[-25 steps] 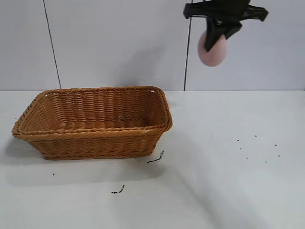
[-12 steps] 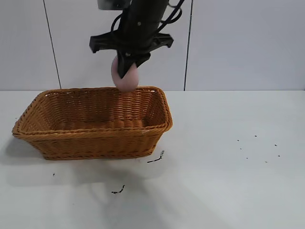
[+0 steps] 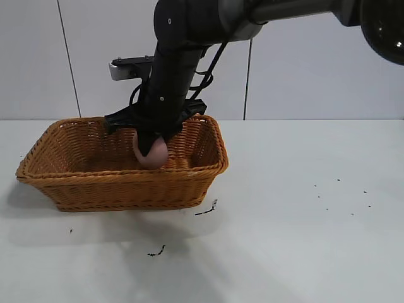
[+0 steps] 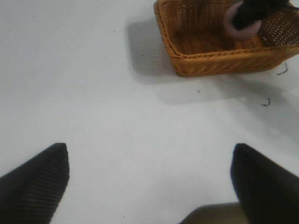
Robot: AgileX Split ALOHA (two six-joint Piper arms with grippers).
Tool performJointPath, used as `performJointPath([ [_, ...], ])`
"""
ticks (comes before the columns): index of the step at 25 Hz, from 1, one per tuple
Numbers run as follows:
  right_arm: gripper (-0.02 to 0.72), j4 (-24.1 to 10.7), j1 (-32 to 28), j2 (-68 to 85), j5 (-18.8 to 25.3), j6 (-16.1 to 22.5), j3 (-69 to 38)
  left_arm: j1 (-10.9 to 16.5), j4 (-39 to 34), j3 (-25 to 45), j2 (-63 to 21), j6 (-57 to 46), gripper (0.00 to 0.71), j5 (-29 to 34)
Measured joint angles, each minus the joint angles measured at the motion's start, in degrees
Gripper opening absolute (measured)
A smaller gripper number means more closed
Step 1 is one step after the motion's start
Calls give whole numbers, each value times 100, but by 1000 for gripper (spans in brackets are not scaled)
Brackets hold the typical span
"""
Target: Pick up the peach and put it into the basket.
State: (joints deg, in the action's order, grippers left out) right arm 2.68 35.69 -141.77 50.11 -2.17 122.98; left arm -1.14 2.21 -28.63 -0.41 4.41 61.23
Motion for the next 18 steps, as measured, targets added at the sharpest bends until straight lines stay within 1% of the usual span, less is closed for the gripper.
performJointPath([
  [1, 505, 0, 0, 0, 17, -5, 0, 0, 0, 0, 0, 0, 692, 0],
  [2, 582, 0, 0, 15, 35, -26, 0, 0, 0, 0, 0, 0, 692, 0],
  [3, 628, 0, 5, 39, 67, -49, 0, 0, 0, 0, 0, 0, 692, 0],
  [4, 655, -5, 5, 67, 127, -70, 0, 0, 0, 0, 0, 0, 692, 0],
  [7, 685, -49, 5, 280, 242, -101, 0, 0, 0, 0, 0, 0, 692, 0],
  [12, 689, -104, -86, 803, 348, -101, 0, 0, 0, 0, 0, 0, 692, 0],
  [15, 689, -98, -370, 1058, 372, -101, 0, 0, 0, 0, 0, 0, 692, 0],
  [18, 689, -106, -859, 1173, 418, -101, 0, 0, 0, 0, 0, 0, 692, 0],
])
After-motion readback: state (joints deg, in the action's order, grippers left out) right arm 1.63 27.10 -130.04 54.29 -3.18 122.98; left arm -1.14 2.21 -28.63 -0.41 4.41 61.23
